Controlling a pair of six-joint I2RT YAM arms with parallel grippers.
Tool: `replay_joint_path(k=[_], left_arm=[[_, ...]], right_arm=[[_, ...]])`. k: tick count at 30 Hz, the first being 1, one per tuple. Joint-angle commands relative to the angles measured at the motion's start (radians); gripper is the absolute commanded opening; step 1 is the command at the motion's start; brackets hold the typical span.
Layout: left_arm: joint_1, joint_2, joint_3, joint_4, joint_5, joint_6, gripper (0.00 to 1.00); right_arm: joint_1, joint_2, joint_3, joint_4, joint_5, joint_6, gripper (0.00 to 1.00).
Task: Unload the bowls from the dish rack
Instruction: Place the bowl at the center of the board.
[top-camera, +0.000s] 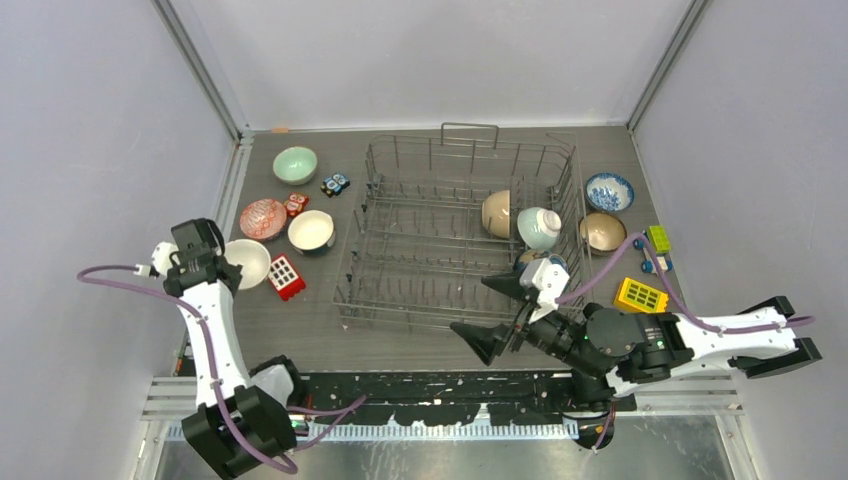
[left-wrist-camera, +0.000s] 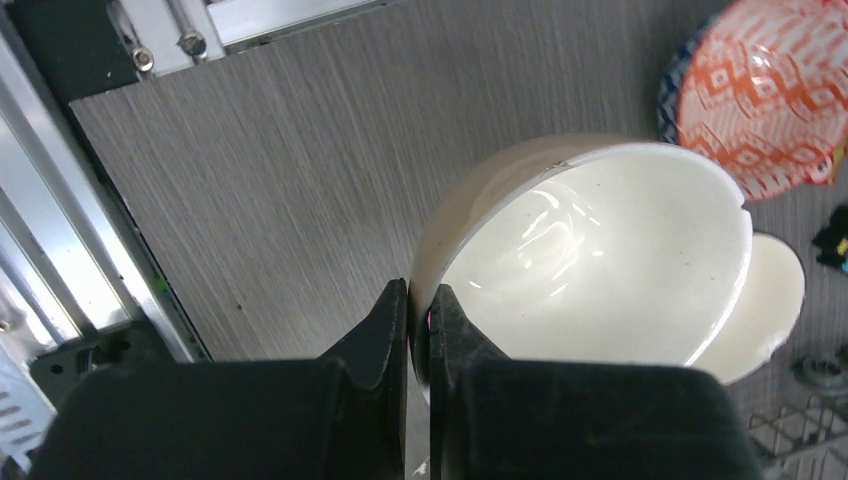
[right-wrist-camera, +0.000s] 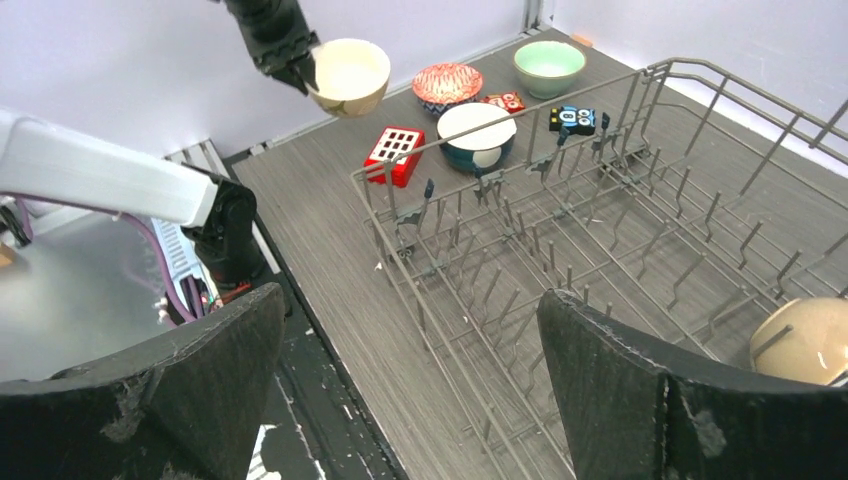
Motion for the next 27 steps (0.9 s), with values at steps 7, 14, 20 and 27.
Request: replay_joint_path(k=[7, 14, 20, 27], left_arm=[[0.106, 0.014, -0.167, 0.254, -0.056, -0.176, 0.0], [0.11, 0.073, -0.234, 0.341, -0.034, -0.19, 0.0], [0.109, 0.128, -0.245, 0.369, -0.044, -0.205, 0.06], [0.109, 0.168, -0.289, 0.411, -0.007, -0.206, 0.31]], right_arm=[[0.001, -0.094, -0.029, -0.03, 0.087, 0.066, 1.0], [0.001, -0.097, -0.033, -0.02, 0.119, 0.05, 1.0], [0.001, -0.086, -0.028, -0.015, 0.139, 0.049, 1.0], [0.001, -0.045, -0.012, -0.003, 0.149, 0.029, 1.0]])
